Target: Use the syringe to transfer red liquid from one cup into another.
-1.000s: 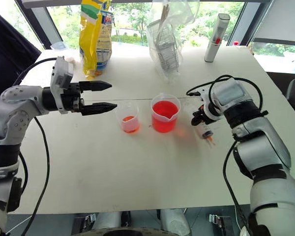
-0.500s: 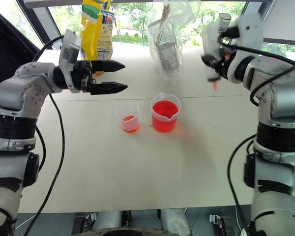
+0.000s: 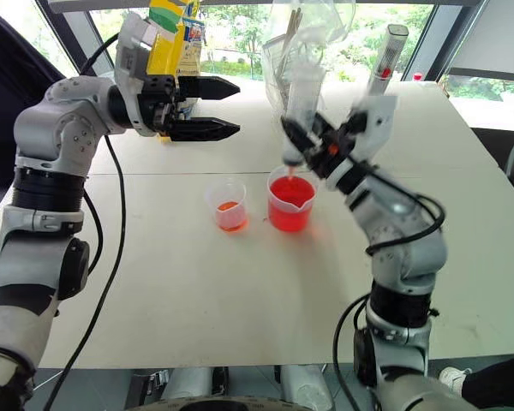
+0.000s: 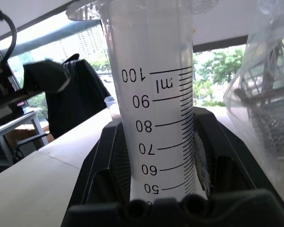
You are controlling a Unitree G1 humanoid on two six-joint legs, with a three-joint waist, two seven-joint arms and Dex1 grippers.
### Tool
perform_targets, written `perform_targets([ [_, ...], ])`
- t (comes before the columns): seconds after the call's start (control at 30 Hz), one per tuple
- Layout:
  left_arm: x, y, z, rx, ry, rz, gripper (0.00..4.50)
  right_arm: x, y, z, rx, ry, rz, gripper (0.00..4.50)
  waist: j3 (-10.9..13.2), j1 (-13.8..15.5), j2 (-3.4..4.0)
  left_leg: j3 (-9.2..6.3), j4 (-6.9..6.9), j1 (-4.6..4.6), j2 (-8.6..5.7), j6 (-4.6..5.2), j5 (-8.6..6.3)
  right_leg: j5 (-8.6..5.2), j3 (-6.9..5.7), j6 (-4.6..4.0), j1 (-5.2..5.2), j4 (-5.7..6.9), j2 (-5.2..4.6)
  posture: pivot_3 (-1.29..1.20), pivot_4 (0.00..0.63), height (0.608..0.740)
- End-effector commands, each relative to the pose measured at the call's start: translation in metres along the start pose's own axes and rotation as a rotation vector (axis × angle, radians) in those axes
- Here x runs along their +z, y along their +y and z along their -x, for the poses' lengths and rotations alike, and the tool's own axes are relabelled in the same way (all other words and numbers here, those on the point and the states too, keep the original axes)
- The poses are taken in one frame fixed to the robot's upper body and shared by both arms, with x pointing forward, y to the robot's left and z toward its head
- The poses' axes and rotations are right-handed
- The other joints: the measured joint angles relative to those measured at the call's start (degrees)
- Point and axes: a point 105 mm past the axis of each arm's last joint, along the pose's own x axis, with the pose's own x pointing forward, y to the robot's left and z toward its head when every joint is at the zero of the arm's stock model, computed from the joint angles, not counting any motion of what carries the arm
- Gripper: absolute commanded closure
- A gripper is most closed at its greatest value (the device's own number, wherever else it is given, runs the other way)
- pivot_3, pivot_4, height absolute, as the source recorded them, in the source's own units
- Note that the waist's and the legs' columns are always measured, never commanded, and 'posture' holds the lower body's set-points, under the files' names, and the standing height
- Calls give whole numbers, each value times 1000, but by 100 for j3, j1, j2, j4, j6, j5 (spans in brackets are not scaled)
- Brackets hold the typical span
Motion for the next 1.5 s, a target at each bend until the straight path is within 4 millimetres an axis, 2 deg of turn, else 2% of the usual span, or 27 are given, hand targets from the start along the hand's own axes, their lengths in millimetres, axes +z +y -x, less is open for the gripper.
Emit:
perform_targets([
  [0.03,17,-1,-9,-19,-21,-64,259,4,5,-1,14,-78,73,3105,0,-15,0,0,1,2,0,0,0,0,2,0,0,2,0,0,150,739],
  [0.17,9,0,-21,-27,-4,-80,259,-14,2,0,-3,-65,109,3105,0,-9,0,0,2,6,0,-1,1,0,1,0,3,3,4,0,150,739],
  [0.33,6,3,-33,-30,-11,-88,259,-26,0,0,-9,-49,144,3105,0,1,0,0,1,6,0,-1,1,0,2,0,4,2,4,0,150,739],
  [0.67,10,13,-47,-36,-40,-85,259,-34,4,1,4,-38,183,3105,0,1,0,0,2,7,0,-1,1,0,2,0,5,2,5,0,150,739],
  [0.93,-2,15,-57,-29,0,-97,259,-35,6,1,12,-27,194,3105,0,2,0,0,2,6,0,-1,1,0,2,0,5,2,5,0,150,739],
  [1.03,-3,16,-59,-26,0,-91,1096,-36,5,2,11,-22,196,3105,0,2,0,-1,1,6,0,-1,1,0,2,0,5,2,6,0,150,739],
  [1.27,-1,19,-60,-11,-14,-84,4458,-38,5,3,20,-9,204,3105,0,6,0,-1,2,6,-1,-1,1,0,2,0,6,2,6,0,150,739],
  [1.5,11,21,-62,-5,-50,-95,4458,-48,8,5,40,43,179,3105,0,4,0,-1,2,6,-1,-1,1,0,1,0,6,2,7,0,150,739],
])
